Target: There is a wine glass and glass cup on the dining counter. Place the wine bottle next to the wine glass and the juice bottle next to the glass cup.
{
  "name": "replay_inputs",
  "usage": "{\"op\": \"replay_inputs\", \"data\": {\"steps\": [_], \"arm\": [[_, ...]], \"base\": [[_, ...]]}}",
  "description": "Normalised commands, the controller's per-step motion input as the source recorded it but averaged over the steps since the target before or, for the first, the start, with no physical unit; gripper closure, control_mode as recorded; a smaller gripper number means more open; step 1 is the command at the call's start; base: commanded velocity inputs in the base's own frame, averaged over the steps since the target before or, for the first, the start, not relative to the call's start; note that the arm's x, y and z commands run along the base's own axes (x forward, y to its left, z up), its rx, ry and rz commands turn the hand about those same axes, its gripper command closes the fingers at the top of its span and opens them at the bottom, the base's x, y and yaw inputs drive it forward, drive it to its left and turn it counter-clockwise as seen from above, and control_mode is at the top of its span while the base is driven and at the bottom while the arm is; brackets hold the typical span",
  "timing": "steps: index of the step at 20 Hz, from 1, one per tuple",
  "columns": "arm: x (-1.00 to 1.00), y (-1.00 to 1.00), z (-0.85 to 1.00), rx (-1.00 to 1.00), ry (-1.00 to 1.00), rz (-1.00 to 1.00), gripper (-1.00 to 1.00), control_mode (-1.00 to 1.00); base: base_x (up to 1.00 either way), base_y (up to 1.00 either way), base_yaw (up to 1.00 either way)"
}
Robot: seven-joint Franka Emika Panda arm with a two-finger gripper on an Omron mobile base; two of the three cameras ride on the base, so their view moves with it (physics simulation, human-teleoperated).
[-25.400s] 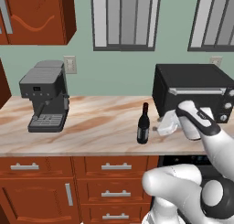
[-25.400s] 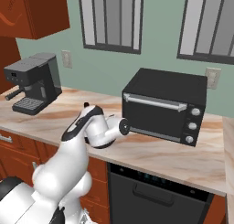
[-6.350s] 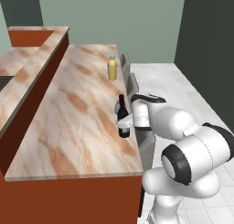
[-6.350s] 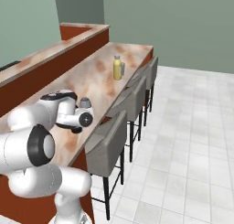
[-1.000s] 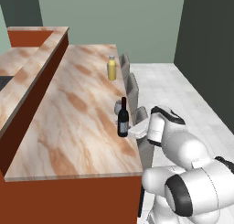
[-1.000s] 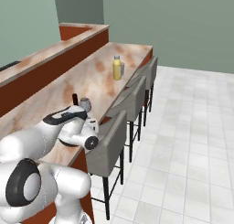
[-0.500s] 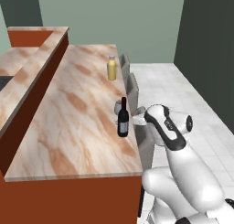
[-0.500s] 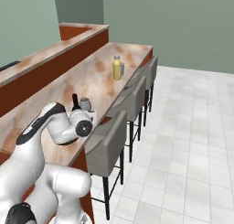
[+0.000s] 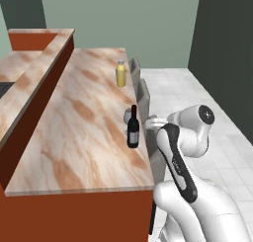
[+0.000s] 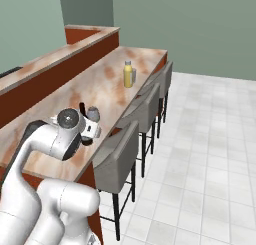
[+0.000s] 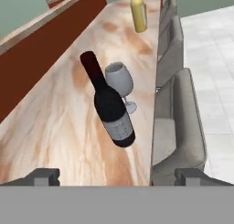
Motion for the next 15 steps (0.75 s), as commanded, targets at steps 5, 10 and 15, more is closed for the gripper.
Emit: {"op": "replay_inputs", "data": {"steps": [5,10,15], "arm": [[-0.73,-0.19,0.06,0.00,0.19,-0.13,-1.00,-1.00],[-0.71,-0.23,0.00,-0.05,0.02,-0.02,-1.00,-1.00],[-0.69,-0.18,0.00,-0.08,-0.02,0.05,-1.00,-1.00]], "base": [[0.00,0.00,0.00],[0.00,0.00,0.00],[0.00,0.00,0.00]]}}
